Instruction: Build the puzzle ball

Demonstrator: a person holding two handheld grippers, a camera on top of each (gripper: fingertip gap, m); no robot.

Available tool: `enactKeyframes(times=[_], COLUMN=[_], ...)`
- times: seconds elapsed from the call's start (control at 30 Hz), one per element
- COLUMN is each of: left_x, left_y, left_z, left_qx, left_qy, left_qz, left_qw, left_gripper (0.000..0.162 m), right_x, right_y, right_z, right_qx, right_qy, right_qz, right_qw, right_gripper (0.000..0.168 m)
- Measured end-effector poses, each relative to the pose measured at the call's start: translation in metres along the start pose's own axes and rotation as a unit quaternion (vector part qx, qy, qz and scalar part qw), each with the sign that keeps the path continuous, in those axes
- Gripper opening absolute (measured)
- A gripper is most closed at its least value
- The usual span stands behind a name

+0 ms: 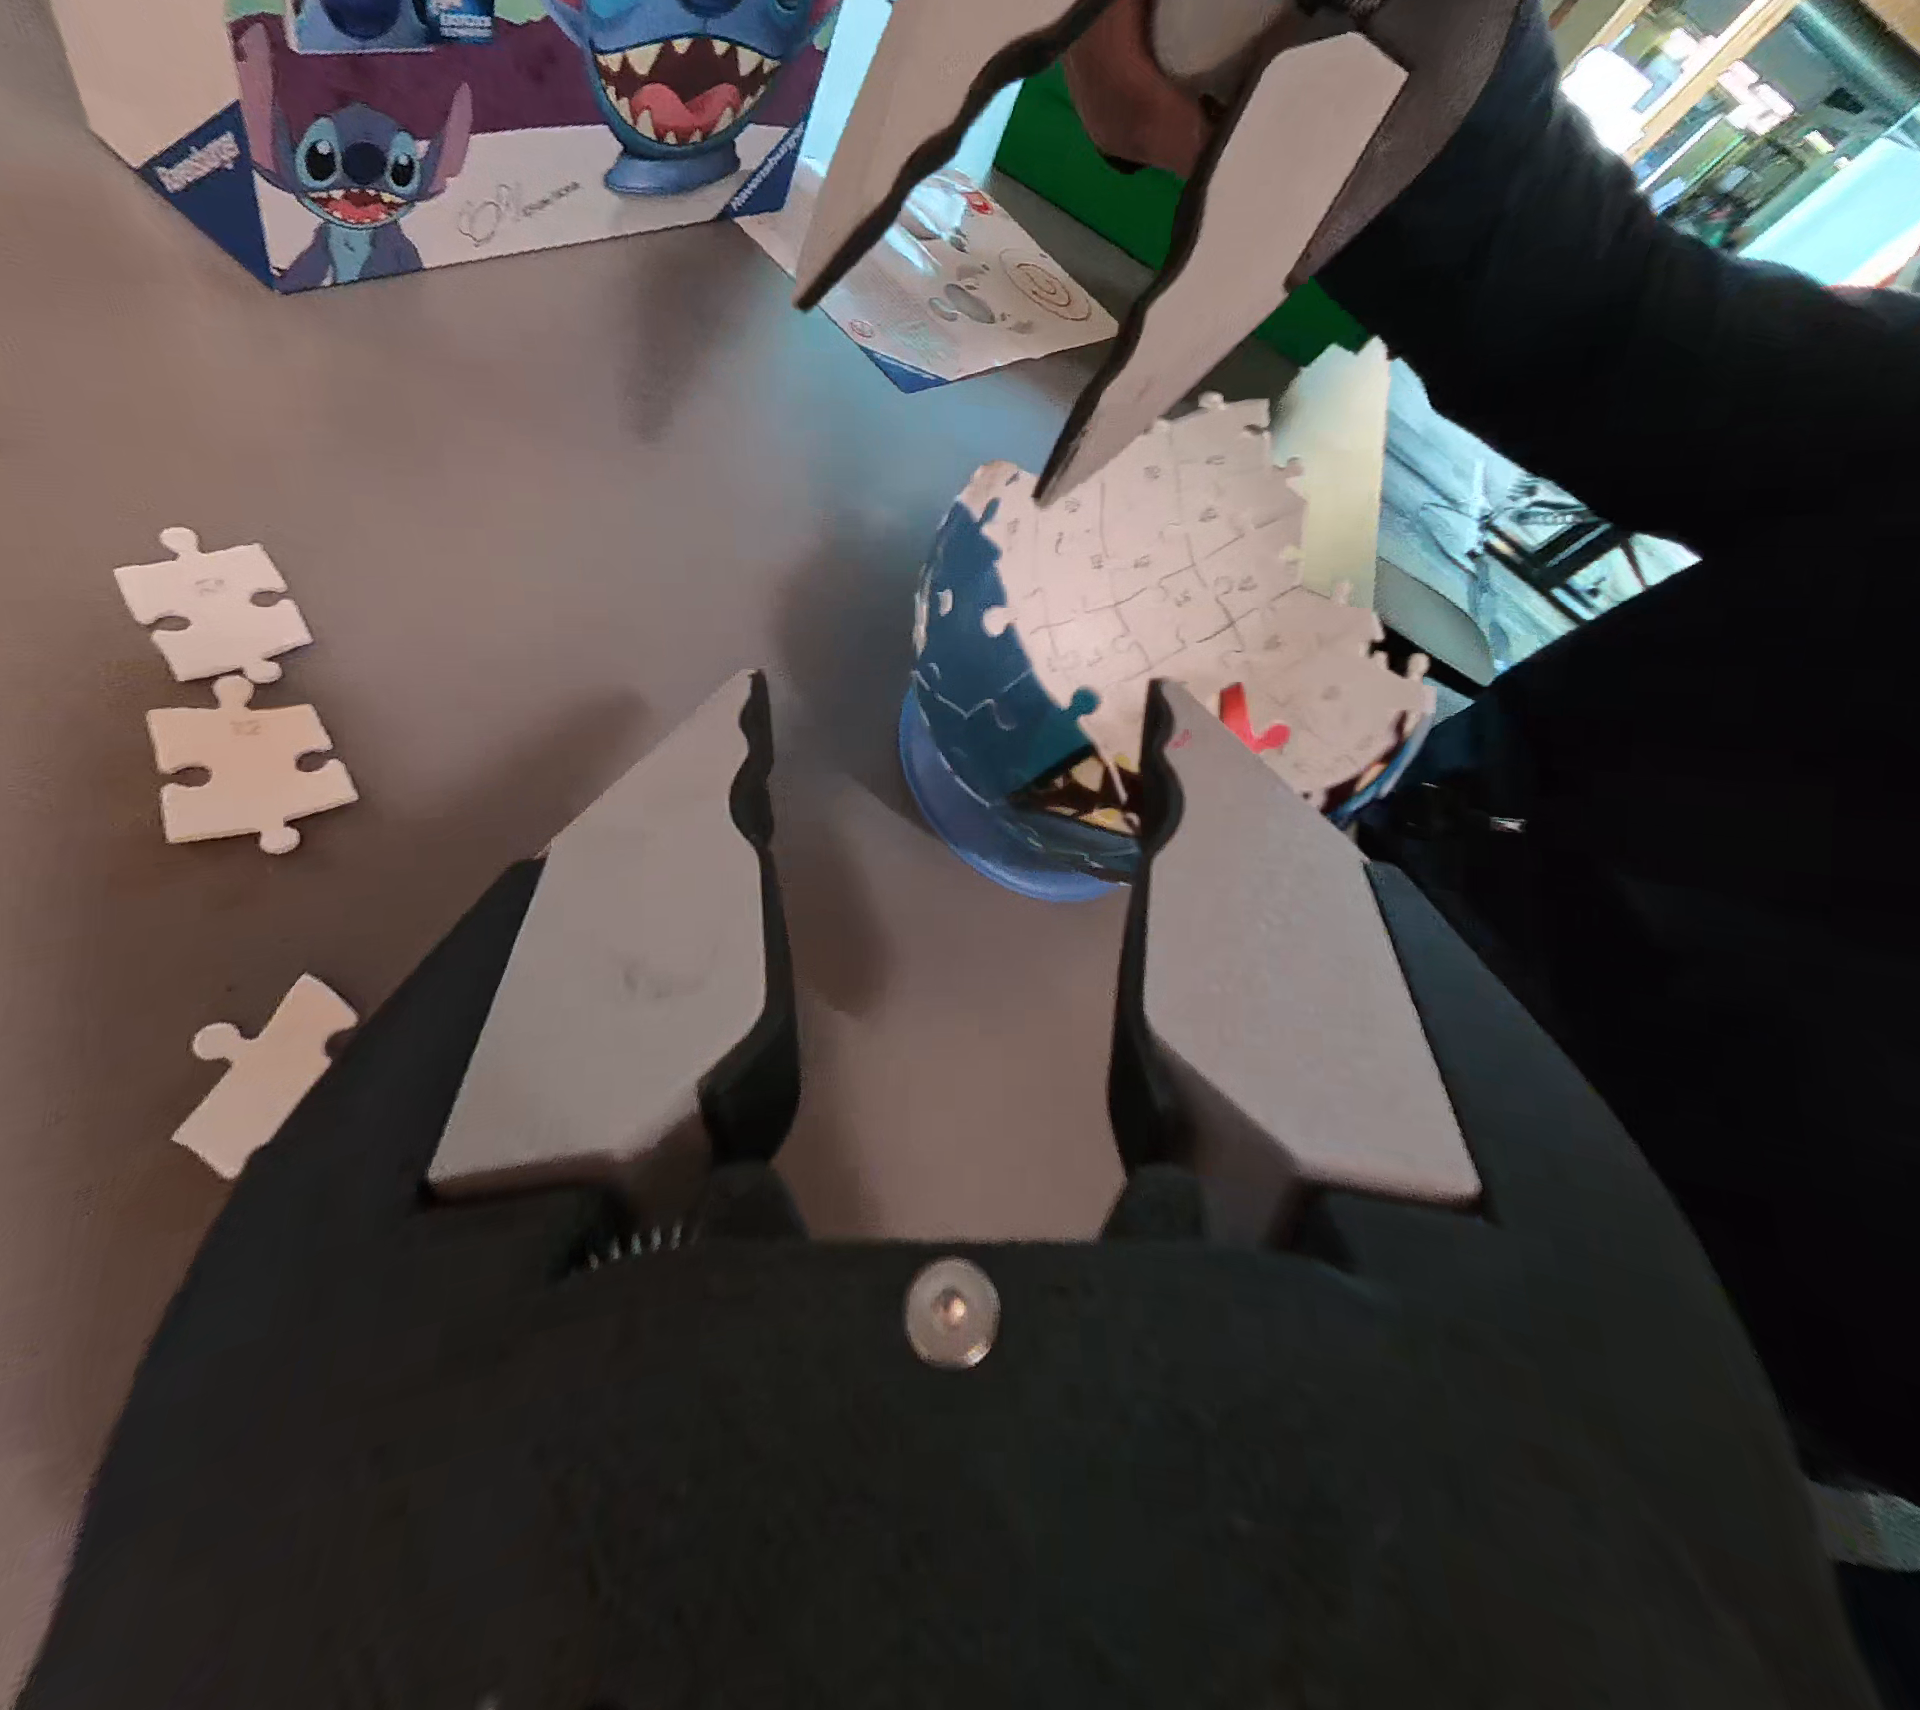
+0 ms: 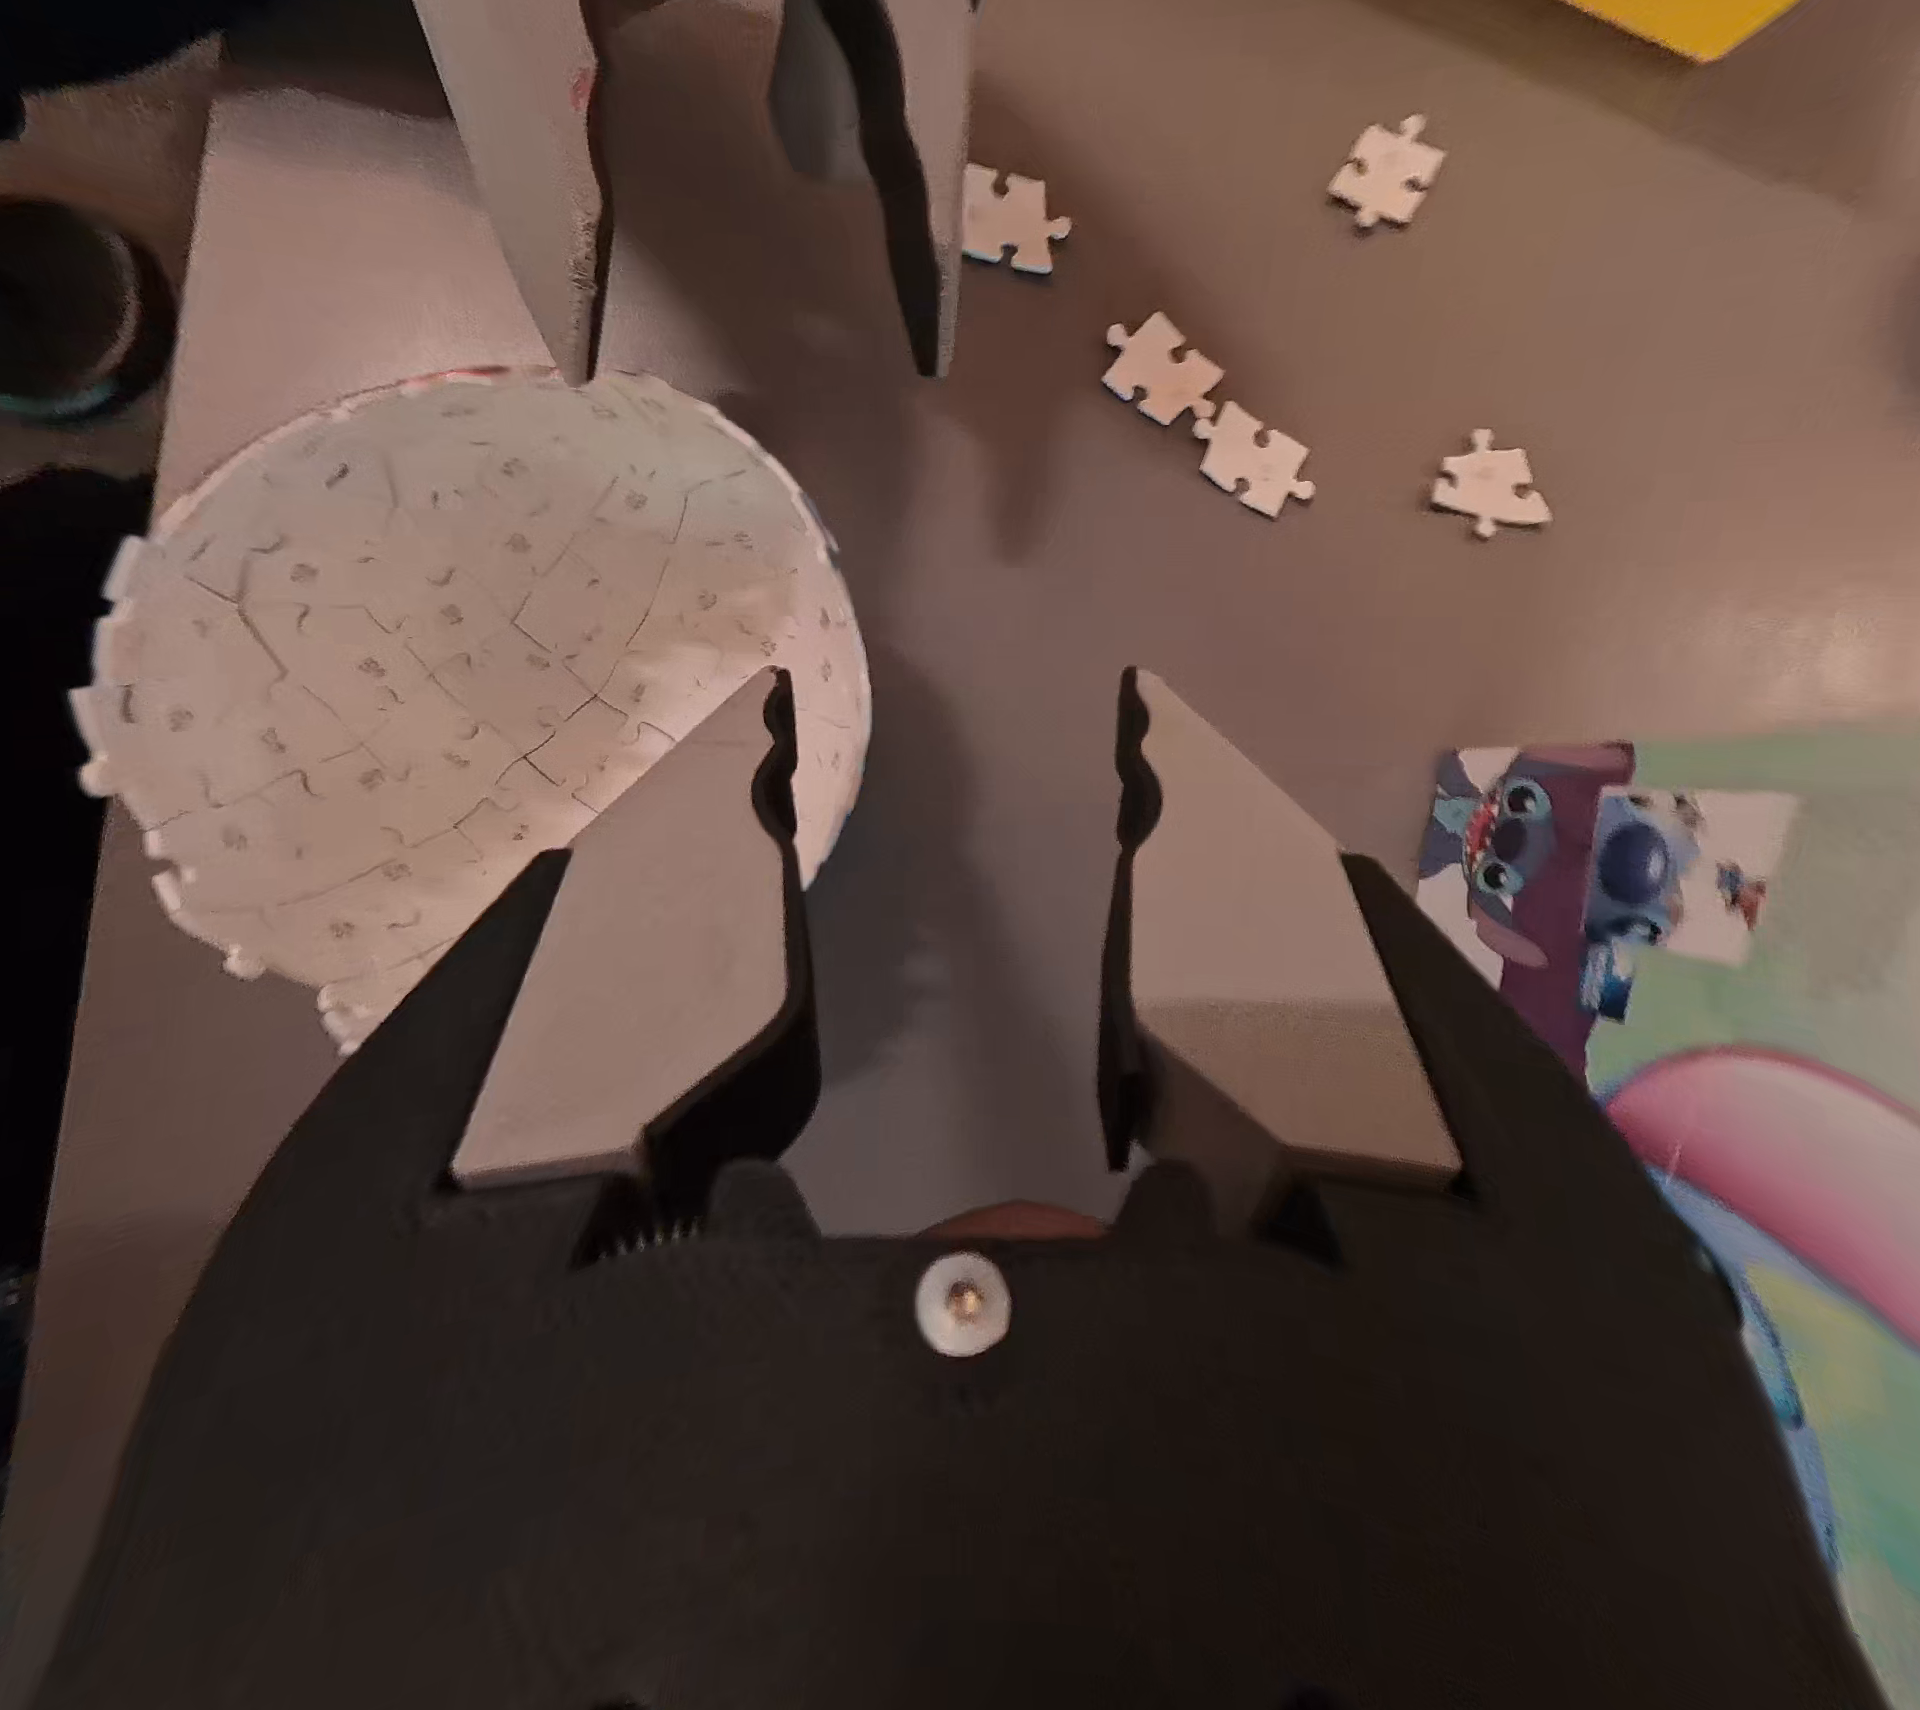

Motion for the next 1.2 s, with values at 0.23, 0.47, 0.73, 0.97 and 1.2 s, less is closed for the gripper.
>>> enactKeyframes(times=[0.23,0.47,0.73,0.97,1.2], left_x=[-0.006,-0.002,-0.006,-0.01,-0.011], left_y=[0.001,0.0,-0.012,-0.014,-0.014], left_z=[0.01,0.01,0.006,-0.004,-0.007], left_qx=[0.012,0.01,-0.004,-0.007,-0.002], left_qy=[0.005,-0.009,0.013,0.044,0.055], left_qz=[0.069,0.102,0.125,0.129,0.126], left_qw=[0.998,0.995,0.992,0.991,0.991], left_gripper=[0.067,0.068,0.068,0.067,0.067], right_x=[-0.023,-0.031,-0.038,-0.038,-0.039], right_y=[0.011,0.017,0.021,0.022,0.022], right_z=[-0.021,-0.03,-0.031,-0.034,-0.033], right_qx=[0.085,0.135,0.19,0.228,0.263], right_qy=[0.046,0.046,0.051,0.041,0.026], right_qz=[-0.024,-0.042,-0.055,-0.055,-0.063], right_qw=[0.995,0.989,0.979,0.971,0.962], right_gripper=[0.044,0.026,0.011,0.008,0.006])
Point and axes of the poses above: each gripper's, where its closed fingertips meet, x back along the fingers, z out of its underside, y = z × x across the jaws, the point moved 9 cm from there along x, back along the fingers, and after that the axes turned 10 degrees about y, right-handed, at the moved point
